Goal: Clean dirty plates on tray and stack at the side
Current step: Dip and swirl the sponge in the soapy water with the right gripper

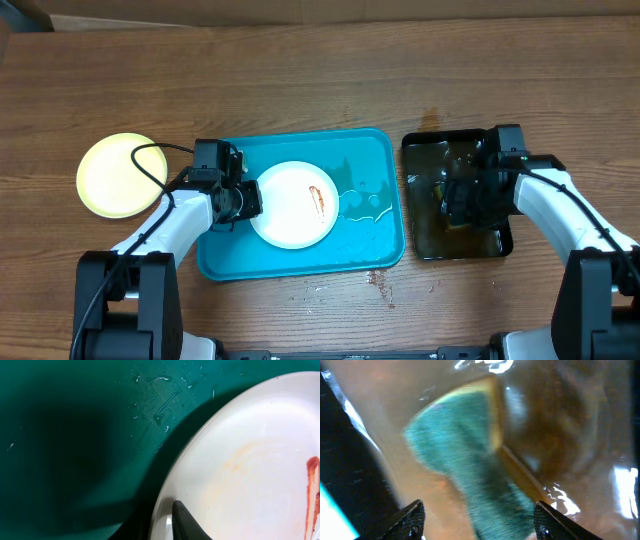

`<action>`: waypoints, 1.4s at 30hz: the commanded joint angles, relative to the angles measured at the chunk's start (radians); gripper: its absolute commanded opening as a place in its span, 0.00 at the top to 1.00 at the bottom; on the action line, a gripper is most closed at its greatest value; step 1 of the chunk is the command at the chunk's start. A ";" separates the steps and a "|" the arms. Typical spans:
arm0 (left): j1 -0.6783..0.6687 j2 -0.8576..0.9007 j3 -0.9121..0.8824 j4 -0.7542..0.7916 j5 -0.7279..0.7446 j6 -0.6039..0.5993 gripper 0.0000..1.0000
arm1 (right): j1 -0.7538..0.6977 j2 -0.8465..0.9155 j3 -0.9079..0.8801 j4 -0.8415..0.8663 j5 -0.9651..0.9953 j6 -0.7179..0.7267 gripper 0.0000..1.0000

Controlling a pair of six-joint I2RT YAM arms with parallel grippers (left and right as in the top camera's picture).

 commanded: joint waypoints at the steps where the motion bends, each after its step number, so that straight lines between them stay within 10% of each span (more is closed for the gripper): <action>1: -0.005 0.023 -0.003 -0.007 -0.003 0.015 0.82 | 0.001 -0.014 -0.064 0.046 0.069 -0.002 0.29; 10: -0.005 0.023 -0.003 -0.007 -0.003 0.016 0.82 | 0.001 -0.015 -0.076 0.056 -0.002 -0.003 0.92; 15: -0.005 0.023 -0.003 -0.007 -0.004 0.016 0.82 | 0.001 -0.015 0.037 -0.084 -0.017 -0.004 0.38; 22: -0.005 0.023 -0.003 -0.007 -0.004 0.016 0.81 | 0.001 -0.013 0.060 -0.060 0.015 -0.033 0.00; 28: -0.005 0.023 -0.004 -0.007 -0.003 0.016 0.81 | 0.001 -0.013 0.006 -0.020 -0.042 -0.022 0.00; 29: -0.005 0.023 -0.003 -0.007 -0.003 0.016 0.81 | 0.001 -0.013 -0.005 -0.016 -0.038 -0.023 0.18; 33: -0.005 0.023 -0.004 -0.006 -0.003 0.016 0.81 | 0.003 -0.013 -0.049 0.036 -0.035 -0.026 0.30; 37: -0.005 0.023 -0.004 -0.007 -0.003 0.016 0.81 | 0.010 -0.013 -0.082 0.092 -0.042 -0.024 0.74; 42: -0.005 0.023 -0.003 -0.006 -0.003 0.016 0.81 | 0.020 -0.013 -0.082 0.158 -0.056 0.066 0.75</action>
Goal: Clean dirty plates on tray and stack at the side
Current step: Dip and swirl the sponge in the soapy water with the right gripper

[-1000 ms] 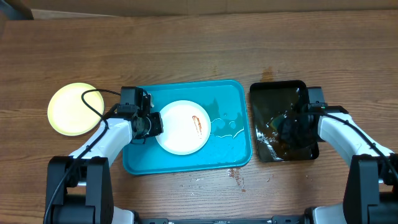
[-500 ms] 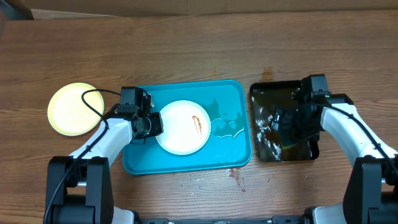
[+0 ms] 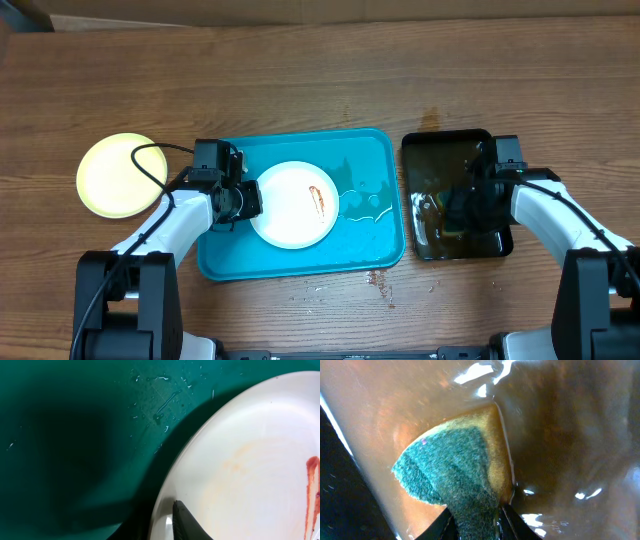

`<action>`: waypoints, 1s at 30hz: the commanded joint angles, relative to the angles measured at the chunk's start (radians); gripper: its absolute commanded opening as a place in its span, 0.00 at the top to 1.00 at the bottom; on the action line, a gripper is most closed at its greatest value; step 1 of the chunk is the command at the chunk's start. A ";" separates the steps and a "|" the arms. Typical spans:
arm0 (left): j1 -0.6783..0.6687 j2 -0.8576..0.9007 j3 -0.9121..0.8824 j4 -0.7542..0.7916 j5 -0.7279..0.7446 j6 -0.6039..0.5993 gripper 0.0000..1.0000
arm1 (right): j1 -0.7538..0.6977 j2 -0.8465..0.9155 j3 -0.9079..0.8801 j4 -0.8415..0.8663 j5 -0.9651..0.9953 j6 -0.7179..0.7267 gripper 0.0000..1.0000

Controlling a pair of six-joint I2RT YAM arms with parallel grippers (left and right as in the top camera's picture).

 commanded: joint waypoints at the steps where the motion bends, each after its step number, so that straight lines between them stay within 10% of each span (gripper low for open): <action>1: -0.005 0.023 -0.003 -0.007 -0.004 0.016 0.81 | 0.014 -0.006 -0.005 0.056 -0.018 0.078 0.74; 7: -0.005 0.023 -0.003 -0.007 -0.004 0.016 0.81 | 0.014 -0.006 -0.003 0.151 -0.015 0.080 0.63; 9: -0.005 0.023 -0.003 -0.006 -0.004 0.015 0.81 | 0.014 -0.006 0.007 0.159 -0.015 0.060 0.36; 14: -0.005 0.023 -0.003 -0.006 -0.004 0.016 0.81 | 0.014 -0.006 0.017 0.164 -0.015 0.019 0.35; 24: -0.005 0.023 -0.003 -0.006 -0.004 0.016 0.80 | 0.084 0.002 -0.064 0.205 0.068 0.019 0.46; 27: -0.005 0.023 -0.003 -0.005 -0.004 0.016 0.78 | 0.106 0.007 -0.069 0.219 0.097 0.020 0.96; 30: -0.005 0.023 -0.003 -0.005 -0.004 0.016 0.67 | 0.107 -0.005 -0.019 0.174 0.098 0.023 0.96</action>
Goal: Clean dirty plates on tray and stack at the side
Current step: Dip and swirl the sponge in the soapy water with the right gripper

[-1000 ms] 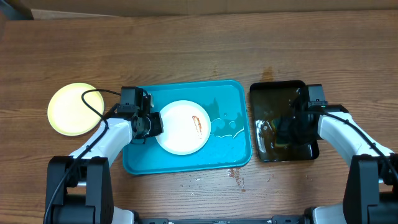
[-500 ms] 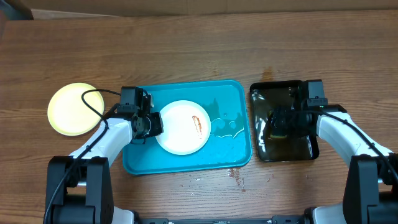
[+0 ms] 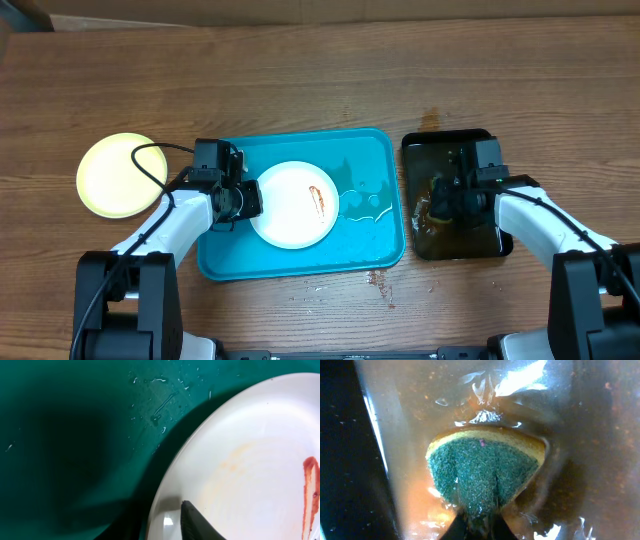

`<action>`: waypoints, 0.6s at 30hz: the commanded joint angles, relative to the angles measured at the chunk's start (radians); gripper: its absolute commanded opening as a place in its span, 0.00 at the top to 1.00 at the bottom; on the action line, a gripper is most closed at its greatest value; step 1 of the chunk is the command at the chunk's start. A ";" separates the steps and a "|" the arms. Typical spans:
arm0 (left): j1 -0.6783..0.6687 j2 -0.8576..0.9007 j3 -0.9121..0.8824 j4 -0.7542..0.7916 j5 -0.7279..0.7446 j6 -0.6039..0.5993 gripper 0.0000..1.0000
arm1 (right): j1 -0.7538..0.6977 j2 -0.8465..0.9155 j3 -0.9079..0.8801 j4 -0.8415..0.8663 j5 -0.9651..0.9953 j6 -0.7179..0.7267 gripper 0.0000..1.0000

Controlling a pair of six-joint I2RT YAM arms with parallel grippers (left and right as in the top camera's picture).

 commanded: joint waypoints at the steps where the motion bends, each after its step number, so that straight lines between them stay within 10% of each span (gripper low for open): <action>1: -0.005 0.023 -0.004 -0.006 -0.008 0.014 0.62 | 0.006 -0.013 0.070 -0.074 0.028 0.001 0.96; 18: -0.005 0.023 -0.004 0.003 -0.008 0.014 0.55 | 0.006 -0.032 0.306 -0.484 0.127 0.000 0.96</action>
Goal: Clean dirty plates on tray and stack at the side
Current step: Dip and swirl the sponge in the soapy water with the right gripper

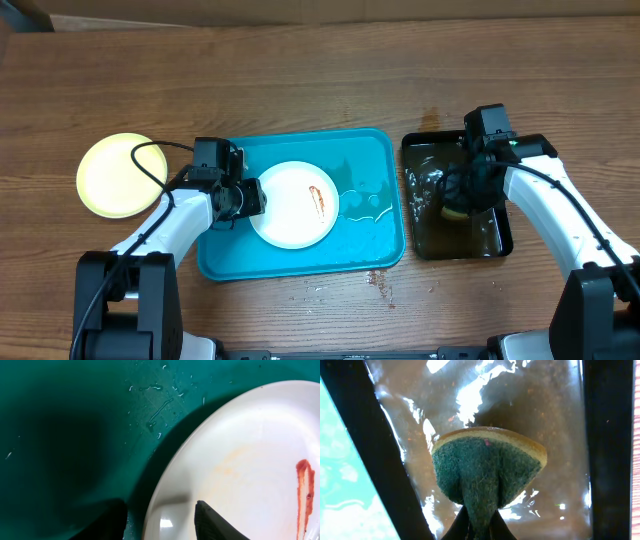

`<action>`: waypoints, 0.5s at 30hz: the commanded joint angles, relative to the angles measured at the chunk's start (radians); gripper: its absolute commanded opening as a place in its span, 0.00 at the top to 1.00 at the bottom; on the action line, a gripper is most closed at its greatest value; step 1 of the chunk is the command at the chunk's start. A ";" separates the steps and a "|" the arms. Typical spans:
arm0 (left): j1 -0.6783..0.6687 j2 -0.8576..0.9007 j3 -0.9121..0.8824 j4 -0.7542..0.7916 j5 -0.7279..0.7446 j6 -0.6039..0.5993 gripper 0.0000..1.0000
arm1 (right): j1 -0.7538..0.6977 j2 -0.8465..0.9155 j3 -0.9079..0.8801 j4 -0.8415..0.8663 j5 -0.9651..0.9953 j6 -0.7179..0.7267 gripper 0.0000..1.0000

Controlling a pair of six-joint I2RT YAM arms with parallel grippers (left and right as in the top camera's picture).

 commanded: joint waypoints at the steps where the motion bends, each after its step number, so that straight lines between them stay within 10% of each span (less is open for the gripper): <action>1: -0.005 0.023 -0.011 0.002 -0.014 0.013 0.55 | 0.001 -0.014 0.003 -0.010 0.021 0.000 0.96; 15: -0.006 0.023 -0.011 0.005 -0.013 0.012 0.81 | 0.001 -0.012 0.000 -0.047 0.023 0.000 0.96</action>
